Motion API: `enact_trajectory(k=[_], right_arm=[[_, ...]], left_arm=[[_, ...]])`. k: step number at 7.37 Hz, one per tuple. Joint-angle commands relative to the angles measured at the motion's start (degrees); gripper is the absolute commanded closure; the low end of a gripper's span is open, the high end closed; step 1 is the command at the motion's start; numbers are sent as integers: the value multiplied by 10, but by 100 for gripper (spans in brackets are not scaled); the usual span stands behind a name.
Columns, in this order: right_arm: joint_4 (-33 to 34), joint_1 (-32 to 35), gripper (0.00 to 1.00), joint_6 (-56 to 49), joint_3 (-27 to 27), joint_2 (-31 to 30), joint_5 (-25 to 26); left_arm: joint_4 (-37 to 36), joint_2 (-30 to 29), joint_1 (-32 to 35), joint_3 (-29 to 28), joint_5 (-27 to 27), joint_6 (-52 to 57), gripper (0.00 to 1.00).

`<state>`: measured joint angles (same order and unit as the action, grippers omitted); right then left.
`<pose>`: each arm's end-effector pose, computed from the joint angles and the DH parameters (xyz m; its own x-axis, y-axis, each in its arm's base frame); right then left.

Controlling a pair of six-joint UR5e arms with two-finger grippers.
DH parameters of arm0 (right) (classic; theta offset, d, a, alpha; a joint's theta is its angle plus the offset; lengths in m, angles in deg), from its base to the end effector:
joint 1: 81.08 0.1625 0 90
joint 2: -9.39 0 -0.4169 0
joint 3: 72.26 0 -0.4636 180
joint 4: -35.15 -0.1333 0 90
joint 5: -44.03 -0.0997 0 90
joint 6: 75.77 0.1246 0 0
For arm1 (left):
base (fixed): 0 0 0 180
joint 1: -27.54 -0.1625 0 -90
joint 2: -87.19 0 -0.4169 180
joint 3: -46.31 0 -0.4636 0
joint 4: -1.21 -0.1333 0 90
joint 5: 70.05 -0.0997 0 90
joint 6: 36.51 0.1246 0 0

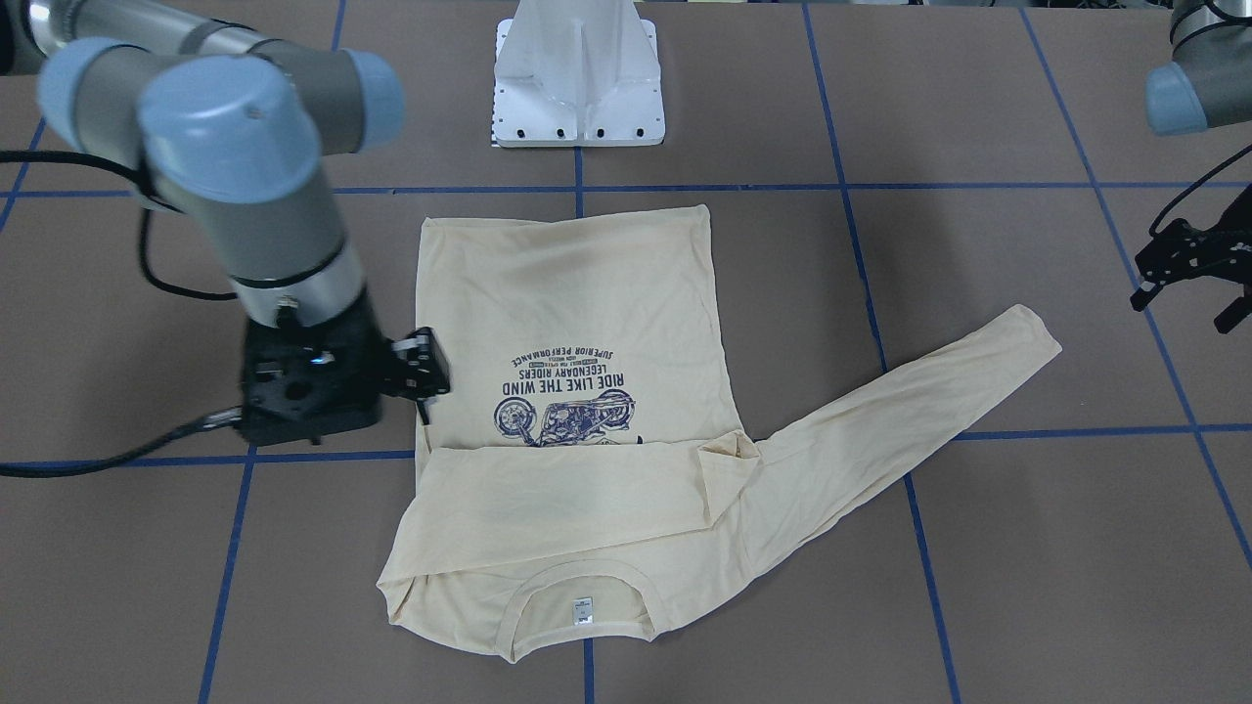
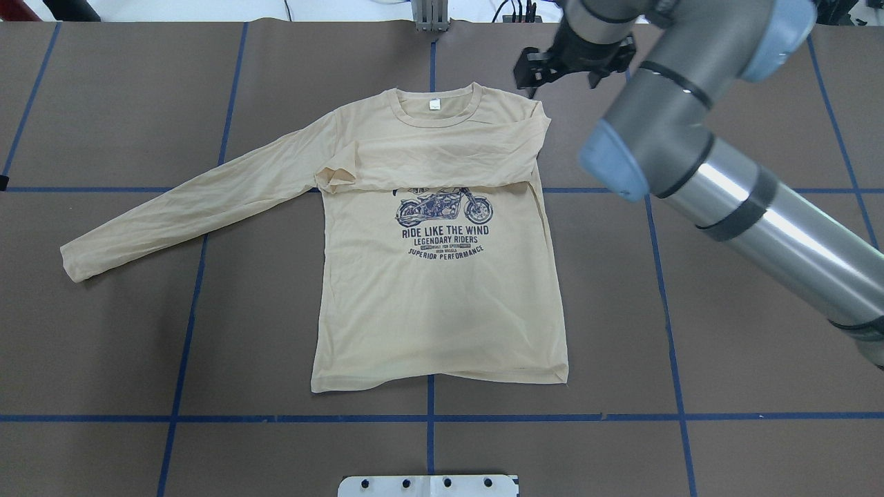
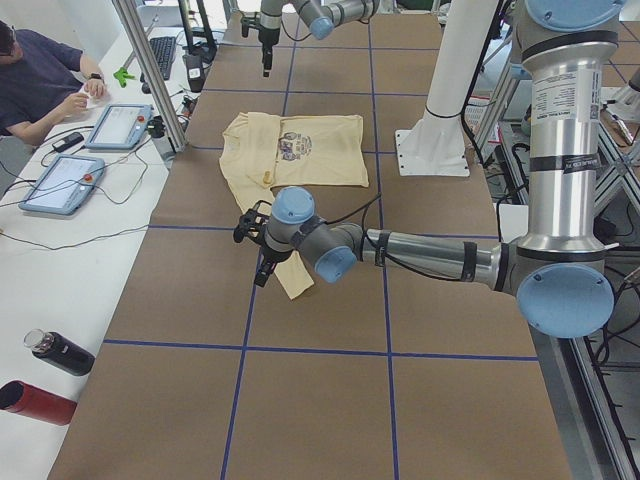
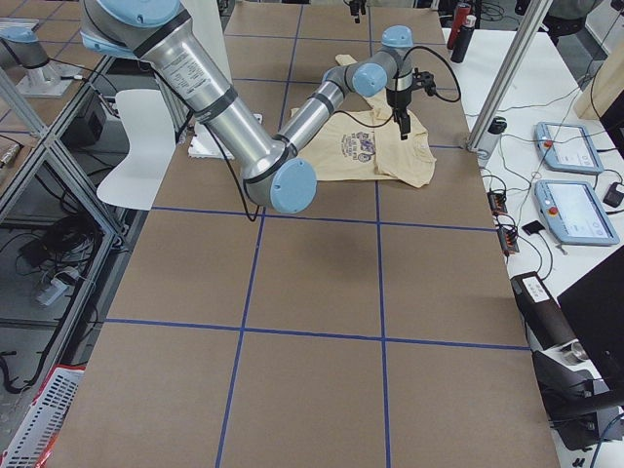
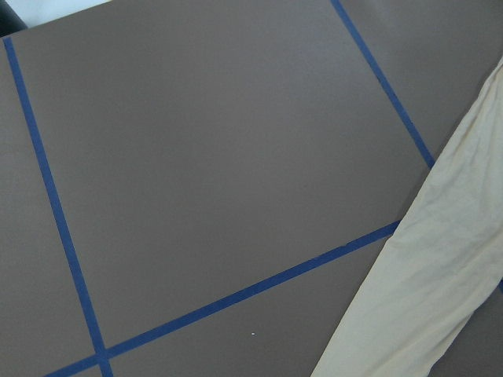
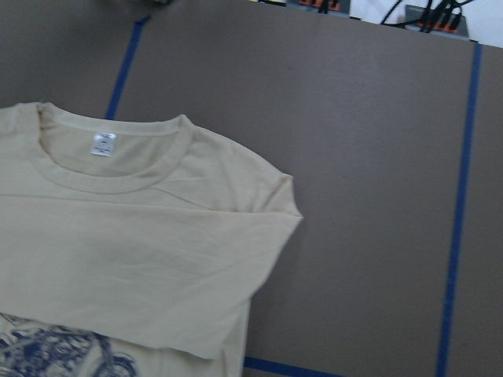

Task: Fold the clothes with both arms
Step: 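Release the sleeve on the shirt and raise the right gripper away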

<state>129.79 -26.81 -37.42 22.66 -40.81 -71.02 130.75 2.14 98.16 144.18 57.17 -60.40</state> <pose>-0.3698 -0.6520 0.1788 0.7291 -0.2031 0.6536 -0.0071 0.9527 0.3039 0.1337 -0.5546 0.5601 0.6621 0.3120 -0.6814 0.0255 0.8993 0.4365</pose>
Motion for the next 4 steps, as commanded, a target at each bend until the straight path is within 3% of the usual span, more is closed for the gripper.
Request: enact_trajectory(k=[1, 4], right_arm=[[-2, 91, 1, -153, 78, -143, -67], [-6, 205, 1, -317, 100, -270, -155]], left_arm=[[40, 25, -35, -14, -29, -43, 0], [125, 24, -88, -66, -71, -135, 0]])
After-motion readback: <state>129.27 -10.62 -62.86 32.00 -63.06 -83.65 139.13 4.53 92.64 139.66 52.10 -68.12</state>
